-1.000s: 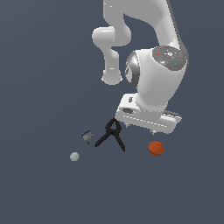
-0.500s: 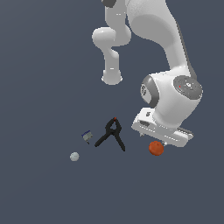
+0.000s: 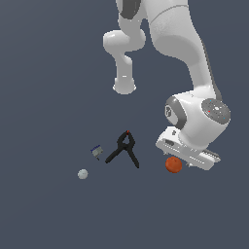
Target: Pick up a designated object from a clutter of objects.
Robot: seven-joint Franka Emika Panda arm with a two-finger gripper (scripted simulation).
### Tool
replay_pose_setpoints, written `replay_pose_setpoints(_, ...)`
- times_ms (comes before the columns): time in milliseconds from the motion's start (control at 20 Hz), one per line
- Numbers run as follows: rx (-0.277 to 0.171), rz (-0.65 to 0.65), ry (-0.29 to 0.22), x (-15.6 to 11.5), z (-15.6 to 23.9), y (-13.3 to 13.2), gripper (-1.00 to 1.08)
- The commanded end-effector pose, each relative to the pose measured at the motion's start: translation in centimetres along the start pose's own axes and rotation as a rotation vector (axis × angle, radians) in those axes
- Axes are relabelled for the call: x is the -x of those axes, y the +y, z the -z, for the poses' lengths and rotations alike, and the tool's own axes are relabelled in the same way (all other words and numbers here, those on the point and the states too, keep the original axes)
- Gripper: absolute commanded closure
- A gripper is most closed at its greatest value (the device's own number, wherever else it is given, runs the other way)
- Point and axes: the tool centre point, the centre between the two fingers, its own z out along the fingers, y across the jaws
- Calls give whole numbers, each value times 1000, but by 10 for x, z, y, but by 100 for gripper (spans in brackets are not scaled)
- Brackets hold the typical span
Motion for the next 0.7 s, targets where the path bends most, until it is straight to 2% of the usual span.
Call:
replay_pose_setpoints(0, -1, -13, 0, 3, -5, -4, -92)
replay_pose_setpoints(400, -1, -16, -1, 4, -11, -6, -92)
replay_pose_setpoints(650, -1, -17, -1, 5, -32, -6, -92)
